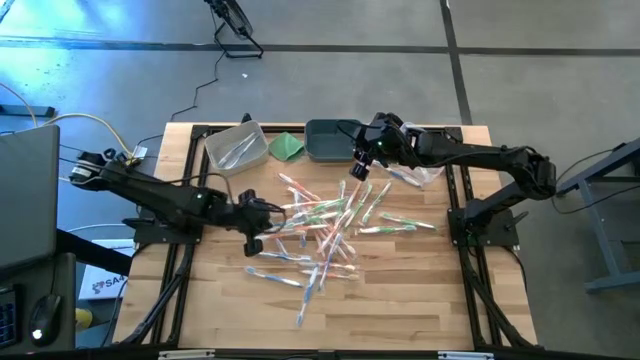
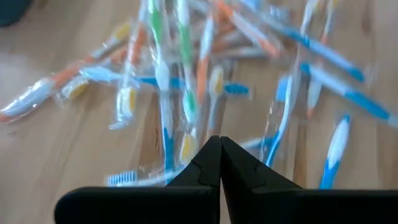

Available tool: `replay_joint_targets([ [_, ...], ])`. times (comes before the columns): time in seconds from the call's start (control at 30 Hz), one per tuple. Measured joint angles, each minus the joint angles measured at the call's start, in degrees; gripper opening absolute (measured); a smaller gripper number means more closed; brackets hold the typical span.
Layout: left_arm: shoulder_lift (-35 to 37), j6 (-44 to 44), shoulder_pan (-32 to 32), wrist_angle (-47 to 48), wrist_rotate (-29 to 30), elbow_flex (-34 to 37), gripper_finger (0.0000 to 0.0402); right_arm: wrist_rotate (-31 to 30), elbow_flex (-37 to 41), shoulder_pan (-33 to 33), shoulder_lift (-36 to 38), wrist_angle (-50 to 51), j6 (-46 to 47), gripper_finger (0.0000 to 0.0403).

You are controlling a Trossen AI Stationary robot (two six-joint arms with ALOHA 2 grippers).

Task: Pick & Place Toothbrushes
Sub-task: Put the blue toothbrush into the gray bin

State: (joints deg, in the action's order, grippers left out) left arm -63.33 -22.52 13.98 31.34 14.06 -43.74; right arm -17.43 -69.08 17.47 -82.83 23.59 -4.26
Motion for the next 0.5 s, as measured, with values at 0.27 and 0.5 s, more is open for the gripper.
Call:
replay_joint_targets([
  [0.27,-7.24,1.29,-0.09,0.60,-6.88,-1.38,0.0000,2.86,0.00,-0.04,0.00,-0.02,-0.01,0.0089],
  [0.5,-11.03,4.75,-0.09,-2.11,-7.64,-1.47,0.0004,3.01,0.00,-0.07,0.00,0.01,-0.02,0.0089],
])
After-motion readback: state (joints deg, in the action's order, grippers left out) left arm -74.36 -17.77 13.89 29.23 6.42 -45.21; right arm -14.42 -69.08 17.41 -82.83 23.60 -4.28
